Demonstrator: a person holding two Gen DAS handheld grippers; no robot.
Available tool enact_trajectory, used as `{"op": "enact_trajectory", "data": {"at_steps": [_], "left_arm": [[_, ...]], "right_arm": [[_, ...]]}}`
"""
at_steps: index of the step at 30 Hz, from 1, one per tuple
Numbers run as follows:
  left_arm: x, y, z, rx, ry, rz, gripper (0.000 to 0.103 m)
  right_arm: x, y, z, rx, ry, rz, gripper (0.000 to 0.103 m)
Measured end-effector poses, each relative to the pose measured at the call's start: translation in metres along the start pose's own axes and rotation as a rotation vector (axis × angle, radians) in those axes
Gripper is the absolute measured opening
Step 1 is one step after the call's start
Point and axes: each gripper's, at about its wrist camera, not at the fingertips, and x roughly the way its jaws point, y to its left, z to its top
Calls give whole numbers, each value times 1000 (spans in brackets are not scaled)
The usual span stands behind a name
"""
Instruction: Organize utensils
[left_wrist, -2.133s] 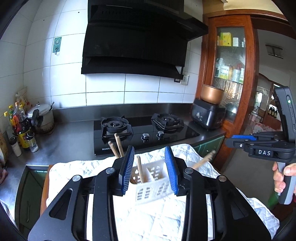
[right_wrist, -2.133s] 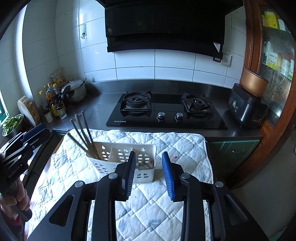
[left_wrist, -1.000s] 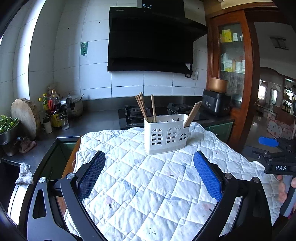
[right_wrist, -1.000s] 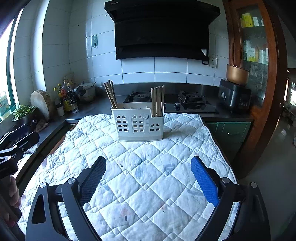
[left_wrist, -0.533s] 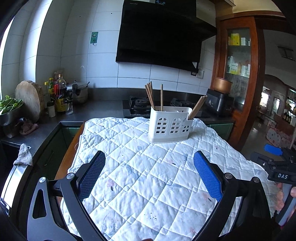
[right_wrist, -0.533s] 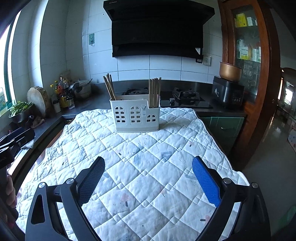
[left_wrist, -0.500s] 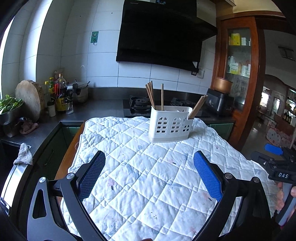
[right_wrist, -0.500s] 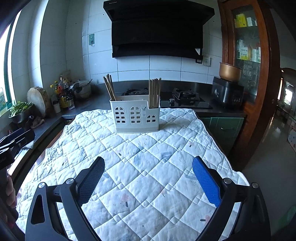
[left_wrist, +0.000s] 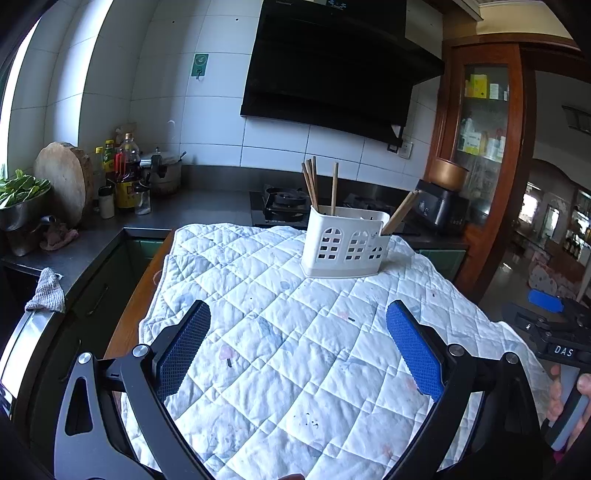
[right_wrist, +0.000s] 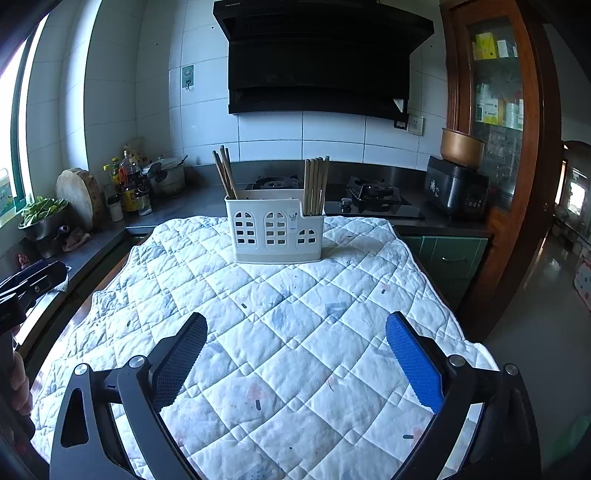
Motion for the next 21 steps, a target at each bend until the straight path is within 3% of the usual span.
{"op": "enact_trajectory", "data": {"at_steps": [21], "left_arm": [[6,-17,-8,63,43,-30,96]], "right_arm": [[5,-3,-3,-2,18,2,95]]}}
